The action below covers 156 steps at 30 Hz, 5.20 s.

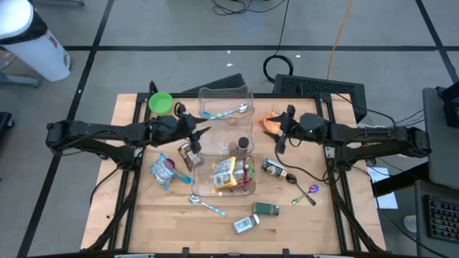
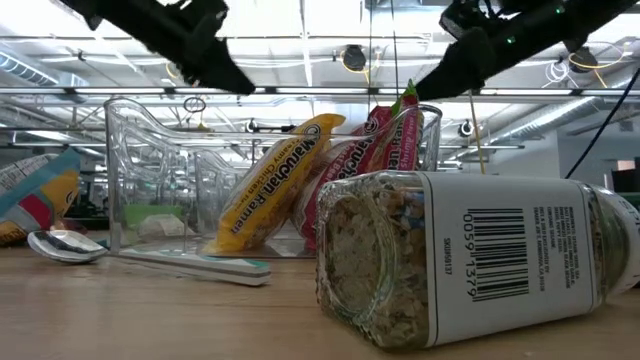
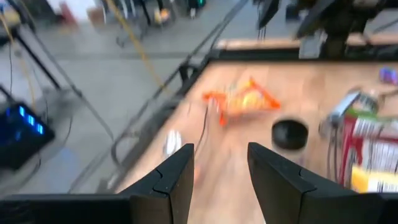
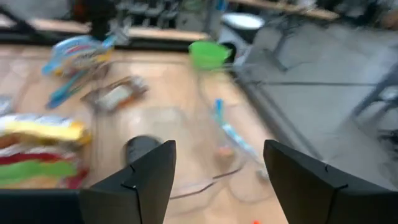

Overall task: Pick & Place Food Item
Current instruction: Put the gold seasoning bottle into the middle transparent bin

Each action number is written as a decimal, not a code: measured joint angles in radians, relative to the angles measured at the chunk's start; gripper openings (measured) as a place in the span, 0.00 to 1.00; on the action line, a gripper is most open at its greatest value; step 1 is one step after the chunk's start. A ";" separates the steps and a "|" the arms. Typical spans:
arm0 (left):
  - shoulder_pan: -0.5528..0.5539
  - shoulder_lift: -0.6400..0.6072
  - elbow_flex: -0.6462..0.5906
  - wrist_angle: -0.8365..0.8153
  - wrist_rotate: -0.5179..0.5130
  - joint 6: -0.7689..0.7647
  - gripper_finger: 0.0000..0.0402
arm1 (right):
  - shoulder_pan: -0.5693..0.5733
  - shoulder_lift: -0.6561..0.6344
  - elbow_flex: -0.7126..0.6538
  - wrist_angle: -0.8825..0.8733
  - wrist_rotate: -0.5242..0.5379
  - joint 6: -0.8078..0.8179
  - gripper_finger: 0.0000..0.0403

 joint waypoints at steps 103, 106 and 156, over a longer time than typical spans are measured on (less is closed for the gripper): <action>-0.062 -0.022 -0.001 -0.102 0.209 0.029 0.40 | 0.226 0.509 0.311 -0.723 -0.217 0.363 0.91; -0.062 -0.022 -0.001 -0.103 0.210 0.028 0.40 | 0.233 0.541 0.312 -0.720 -0.215 0.365 0.91; -0.061 -0.022 -0.001 -0.091 0.209 -0.003 0.40 | 0.231 0.388 0.240 -0.895 0.005 0.412 0.66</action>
